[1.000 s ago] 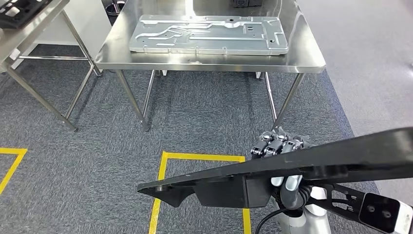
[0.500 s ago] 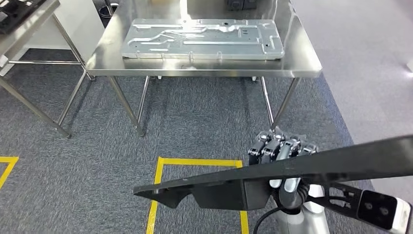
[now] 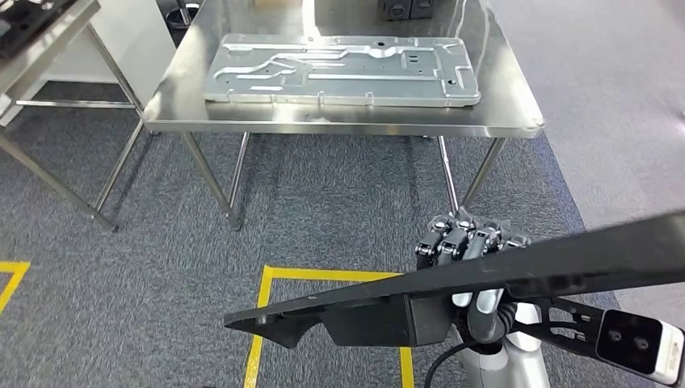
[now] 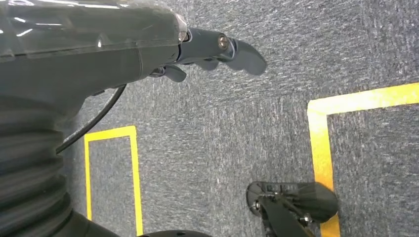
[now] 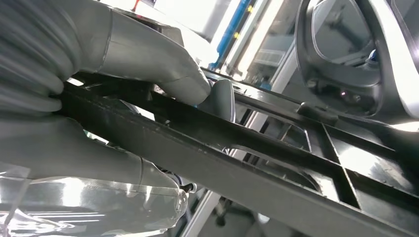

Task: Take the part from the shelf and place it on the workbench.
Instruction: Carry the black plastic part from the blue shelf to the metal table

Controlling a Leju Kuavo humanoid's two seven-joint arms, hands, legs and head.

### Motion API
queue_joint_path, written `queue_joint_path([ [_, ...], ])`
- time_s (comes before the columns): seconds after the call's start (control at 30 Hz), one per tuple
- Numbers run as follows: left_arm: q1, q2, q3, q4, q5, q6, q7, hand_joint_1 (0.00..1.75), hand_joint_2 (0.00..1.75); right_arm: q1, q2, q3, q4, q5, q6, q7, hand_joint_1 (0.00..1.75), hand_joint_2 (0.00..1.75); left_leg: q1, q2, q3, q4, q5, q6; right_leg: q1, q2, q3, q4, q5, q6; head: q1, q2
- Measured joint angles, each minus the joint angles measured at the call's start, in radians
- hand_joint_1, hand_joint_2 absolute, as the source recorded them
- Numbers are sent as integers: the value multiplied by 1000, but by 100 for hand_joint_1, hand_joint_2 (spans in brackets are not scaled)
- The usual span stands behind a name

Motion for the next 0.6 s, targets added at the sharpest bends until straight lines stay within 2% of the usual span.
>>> queue_joint_path([
  [0.07,-1,1,0,0,0,0,0,0,175,-1,0,1,0,-3,1,1,175,175,1,1,4,4,-10,-11,-4,2,9,-5,-4,-14,-1,0],
  [0.1,-1,1,0,0,-1,0,0,0,175,-2,0,1,-1,-4,1,1,175,175,2,2,-2,25,-23,-16,-6,1,16,-10,-6,-20,-4,0],
  [0.13,-2,1,0,0,-1,0,0,0,175,-3,0,2,-1,-4,1,1,175,175,4,2,-21,69,-44,-21,-8,-1,24,-13,-9,-26,-6,0],
  [0.2,-2,1,0,0,-1,1,1,0,175,-3,0,4,0,-5,1,1,175,175,7,2,-96,205,-93,-28,-6,-3,34,-14,-18,-34,-11,0],
  [0.23,0,1,0,0,-1,1,1,0,175,-3,0,4,0,-6,1,2,175,175,8,2,-135,264,-106,-30,-5,-2,38,-13,-23,-35,-11,0],
  [0.27,1,1,0,0,-2,1,1,0,175,-3,0,5,0,-6,1,2,175,175,8,2,-161,292,-98,-31,-4,-1,43,-13,-28,-35,-11,0],
  [0.3,2,1,0,0,-2,1,2,0,175,-3,0,5,0,-6,1,2,175,175,8,2,-168,280,-70,-30,-4,1,50,-12,-34,-34,-11,0],
  [0.33,3,1,0,0,-2,1,2,0,175,-3,0,5,0,-6,1,2,175,175,8,2,-155,229,-25,-27,-4,2,59,-11,-41,-33,-11,0],
  [0.37,4,2,0,0,-2,1,2,0,175,-3,0,5,0,-6,1,2,175,175,7,2,-132,158,21,-22,-4,3,68,-11,-48,-31,-11,0],
  [0.4,4,2,0,0,-2,1,2,0,175,-3,0,6,0,-5,0,2,175,175,4,2,-107,93,54,-18,-2,4,75,-10,-55,-27,-11,0],
  [0.43,3,3,0,0,-3,1,2,0,175,-3,0,6,0,-5,-1,1,175,175,2,2,-88,48,71,-13,-1,5,79,-10,-60,-22,-11,0],
  [0.5,2,4,0,0,-3,1,3,0,175,-4,0,6,0,-3,-4,1,175,175,-4,1,-76,22,66,-5,1,5,82,-12,-66,-12,-10,0],
  [0.6,3,3,0,0,-3,1,4,0,175,-5,0,6,-2,8,-13,-3,175,175,4,0,-64,7,62,11,0,3,80,3,-82,4,-9,0],
])
